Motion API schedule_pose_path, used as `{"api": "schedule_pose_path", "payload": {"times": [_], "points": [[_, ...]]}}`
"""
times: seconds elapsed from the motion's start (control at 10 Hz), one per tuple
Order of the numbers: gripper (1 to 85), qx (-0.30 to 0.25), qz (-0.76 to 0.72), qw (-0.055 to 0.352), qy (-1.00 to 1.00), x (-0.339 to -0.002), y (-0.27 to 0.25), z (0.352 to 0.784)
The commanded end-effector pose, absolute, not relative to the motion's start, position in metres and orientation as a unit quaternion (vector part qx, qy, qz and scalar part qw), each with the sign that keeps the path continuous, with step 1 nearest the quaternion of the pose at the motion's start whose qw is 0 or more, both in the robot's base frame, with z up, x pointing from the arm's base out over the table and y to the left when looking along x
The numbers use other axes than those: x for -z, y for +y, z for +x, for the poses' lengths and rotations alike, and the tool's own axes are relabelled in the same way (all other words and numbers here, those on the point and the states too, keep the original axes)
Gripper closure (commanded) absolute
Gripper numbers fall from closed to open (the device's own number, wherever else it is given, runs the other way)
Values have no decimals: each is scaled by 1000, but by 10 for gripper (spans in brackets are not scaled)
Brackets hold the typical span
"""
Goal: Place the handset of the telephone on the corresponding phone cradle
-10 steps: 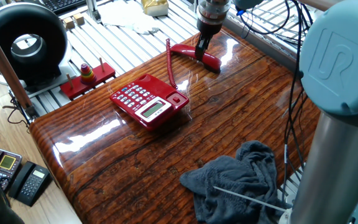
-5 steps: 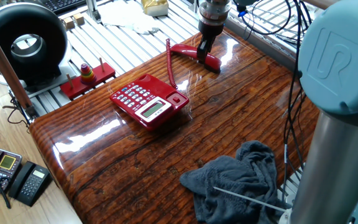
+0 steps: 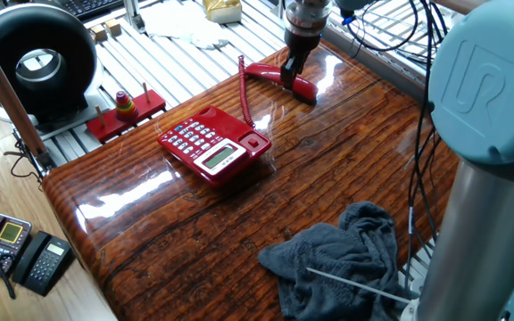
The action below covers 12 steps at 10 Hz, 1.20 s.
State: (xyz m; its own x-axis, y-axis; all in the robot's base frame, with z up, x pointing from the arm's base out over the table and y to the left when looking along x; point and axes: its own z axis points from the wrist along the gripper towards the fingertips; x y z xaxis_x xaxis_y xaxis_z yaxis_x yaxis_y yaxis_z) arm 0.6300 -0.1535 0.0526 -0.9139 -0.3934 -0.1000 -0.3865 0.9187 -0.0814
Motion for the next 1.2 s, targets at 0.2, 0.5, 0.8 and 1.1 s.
{"api": "schedule_pose_path", "payload": {"times": [0.2,0.5,0.8,1.1], "points": [[340,33,-212,54,975,-67,-174,642],[347,5,-184,47,982,-58,-167,648],[347,-20,-162,42,986,-54,-162,647],[347,-9,-147,43,988,-51,-169,652]]}}
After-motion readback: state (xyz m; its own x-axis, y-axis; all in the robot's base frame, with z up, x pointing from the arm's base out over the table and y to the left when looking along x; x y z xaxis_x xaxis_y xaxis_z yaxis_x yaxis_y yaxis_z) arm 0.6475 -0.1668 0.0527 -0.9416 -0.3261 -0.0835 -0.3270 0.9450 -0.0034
